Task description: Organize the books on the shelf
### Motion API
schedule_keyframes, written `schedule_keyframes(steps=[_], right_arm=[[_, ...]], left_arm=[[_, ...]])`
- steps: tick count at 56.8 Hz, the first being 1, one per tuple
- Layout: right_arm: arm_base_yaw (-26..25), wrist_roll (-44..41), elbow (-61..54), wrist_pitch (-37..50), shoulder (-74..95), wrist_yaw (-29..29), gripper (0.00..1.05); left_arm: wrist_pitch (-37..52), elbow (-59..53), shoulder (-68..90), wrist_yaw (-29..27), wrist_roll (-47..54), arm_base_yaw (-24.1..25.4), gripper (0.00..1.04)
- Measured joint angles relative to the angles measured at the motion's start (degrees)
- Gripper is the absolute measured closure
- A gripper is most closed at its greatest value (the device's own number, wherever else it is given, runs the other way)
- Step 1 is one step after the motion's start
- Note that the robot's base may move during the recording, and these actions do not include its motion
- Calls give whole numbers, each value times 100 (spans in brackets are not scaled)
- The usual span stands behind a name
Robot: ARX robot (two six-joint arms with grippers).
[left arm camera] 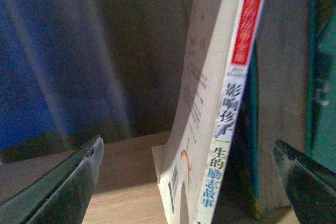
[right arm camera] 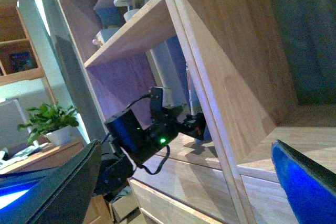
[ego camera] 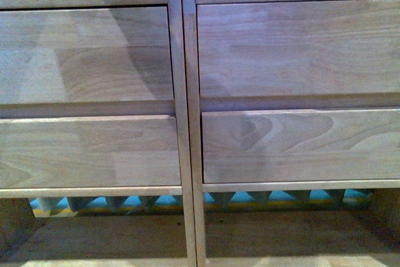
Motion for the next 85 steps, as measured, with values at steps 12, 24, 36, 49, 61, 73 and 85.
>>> schedule_keyframes(steps=[12,24,36,49,61,73,85], right_arm=[[0,-2,0,0,0,0,7],[0,-2,0,0,0,0,7],[0,-2,0,0,0,0,7],[0,-2,0,0,0,2,7],[656,-2188,199,-3309,-645,3281,28],[745,-3971,-1355,-3683,-1497,4339,60],[765,-4288,-2566,-3169,-2083,4315,95]], left_arm=[[595,-1543,-1294,-229,-66,-59,7],[1019,-3322,-3010,-387,-105,-85,7],[468,-5003,-5167,-282,-723,-96,7],[-57,-5416,-6033,-439,-1182,-164,10],[-2323,-5908,-6651,-903,-1279,48,45],[-1910,-6968,-7261,-584,-1285,385,79],[-1687,-7748,-7764,-46,-1307,804,102]])
